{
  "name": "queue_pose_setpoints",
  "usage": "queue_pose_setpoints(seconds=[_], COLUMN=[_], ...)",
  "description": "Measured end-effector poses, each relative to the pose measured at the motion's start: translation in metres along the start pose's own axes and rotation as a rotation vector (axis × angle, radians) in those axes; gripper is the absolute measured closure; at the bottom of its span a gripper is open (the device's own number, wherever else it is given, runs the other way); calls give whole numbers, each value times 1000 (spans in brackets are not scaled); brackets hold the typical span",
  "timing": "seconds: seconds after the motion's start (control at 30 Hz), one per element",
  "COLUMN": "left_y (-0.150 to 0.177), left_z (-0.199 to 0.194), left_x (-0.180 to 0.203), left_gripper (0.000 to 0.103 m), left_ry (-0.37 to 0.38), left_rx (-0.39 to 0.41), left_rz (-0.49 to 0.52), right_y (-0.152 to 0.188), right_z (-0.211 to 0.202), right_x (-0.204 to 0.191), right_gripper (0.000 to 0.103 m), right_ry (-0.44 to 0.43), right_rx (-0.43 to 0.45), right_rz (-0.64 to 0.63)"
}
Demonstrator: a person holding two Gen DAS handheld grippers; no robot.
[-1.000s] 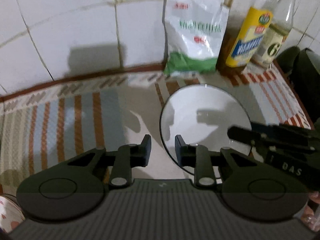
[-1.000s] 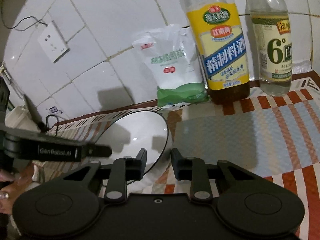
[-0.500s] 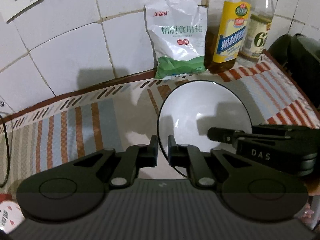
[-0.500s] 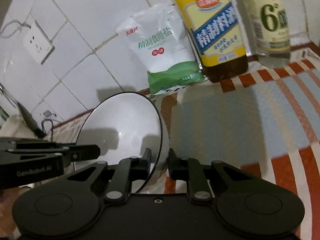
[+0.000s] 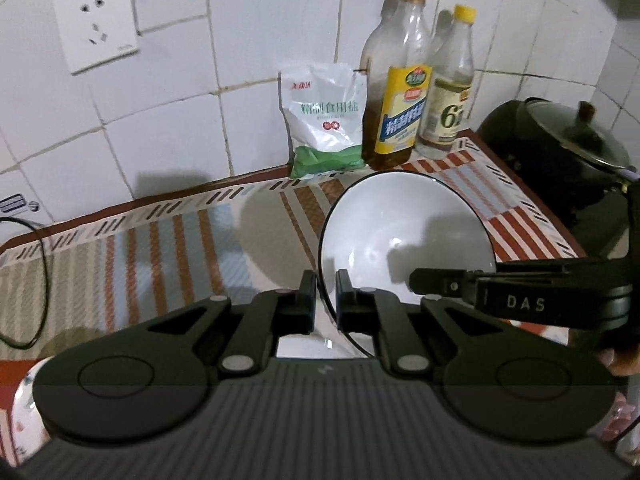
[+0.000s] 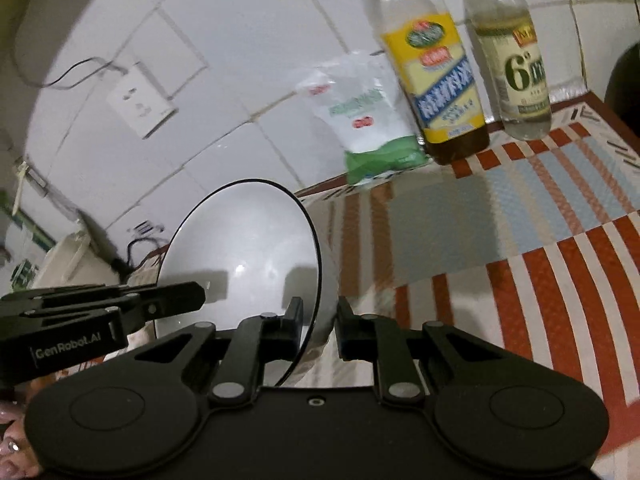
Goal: Organize plates and bowls
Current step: 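Lift the last white bowl with both grippers and carry it to the bowl stack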
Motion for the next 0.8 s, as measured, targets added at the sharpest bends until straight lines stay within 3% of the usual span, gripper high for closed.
queue_pose_setpoints(seconds=[0.33,0.8], left_y=[26,55], left_z=[-69,-64], left_x=[-20,-43], left_gripper=[95,95], left_ry=[-37,-73], left_rx=[38,2], left_rz=[36,16], right_y=[22,44], right_z=[-27,2], right_x=[-59,-70], right_gripper=[82,82], right_ry=[-58,-41], right_rx=[-14,-117], right_rz=[-91,-116])
Point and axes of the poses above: each gripper's, at about its wrist camera, not at the fingertips, and z roughly the way its jaws point, x to its right, y to its underside, the point moved 2 cm from there along z, roughly the way its jaws point, and after that the axes turned 15 degrees about x, right-handed, at the moved point
